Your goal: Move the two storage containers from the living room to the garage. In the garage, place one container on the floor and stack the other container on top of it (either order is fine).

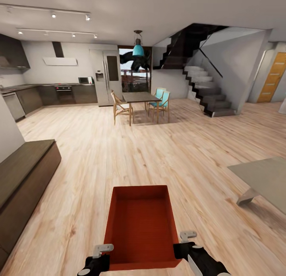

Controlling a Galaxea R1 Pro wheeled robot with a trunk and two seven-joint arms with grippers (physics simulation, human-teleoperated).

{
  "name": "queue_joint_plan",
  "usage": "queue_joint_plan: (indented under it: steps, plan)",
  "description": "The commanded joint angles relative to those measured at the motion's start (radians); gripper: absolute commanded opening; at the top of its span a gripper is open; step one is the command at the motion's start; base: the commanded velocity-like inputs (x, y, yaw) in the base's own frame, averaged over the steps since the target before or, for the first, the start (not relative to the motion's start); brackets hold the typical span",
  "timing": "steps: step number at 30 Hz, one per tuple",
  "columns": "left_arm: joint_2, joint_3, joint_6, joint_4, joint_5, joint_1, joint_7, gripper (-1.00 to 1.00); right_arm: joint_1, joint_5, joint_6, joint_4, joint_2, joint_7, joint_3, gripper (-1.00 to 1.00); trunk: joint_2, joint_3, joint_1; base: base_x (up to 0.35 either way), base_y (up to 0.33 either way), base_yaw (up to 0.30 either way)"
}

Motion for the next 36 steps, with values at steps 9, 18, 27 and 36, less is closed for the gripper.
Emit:
queue_joint_plan:
  steps: [9, 18, 27, 36]
  plan:
    - [0.011, 0.003, -0.005, -0.002, 0.002, 0.000, 0.011, -1.00, -0.001, 0.023, 0.007, -0.002, -0.001, -0.005, -0.033, -1.00, 0.000, -0.001, 0.001, 0.337, 0.090, -0.090]
    - [0.011, 0.003, -0.005, -0.001, 0.002, 0.000, 0.011, -1.00, -0.001, 0.023, 0.007, -0.002, -0.001, -0.004, -0.033, -1.00, 0.000, -0.001, 0.001, 0.337, 0.099, -0.014]
    - [0.011, 0.003, -0.005, -0.001, 0.002, 0.000, 0.011, -1.00, -0.001, 0.023, 0.007, -0.002, -0.001, -0.003, -0.033, -1.00, 0.000, 0.002, 0.001, 0.337, 0.108, -0.088]
    - [0.011, 0.003, -0.004, -0.001, 0.002, 0.000, 0.010, -1.00, -0.001, 0.022, 0.007, -0.002, -0.001, -0.003, -0.033, -1.00, 0.000, 0.003, 0.001, 0.337, 0.122, -0.052]
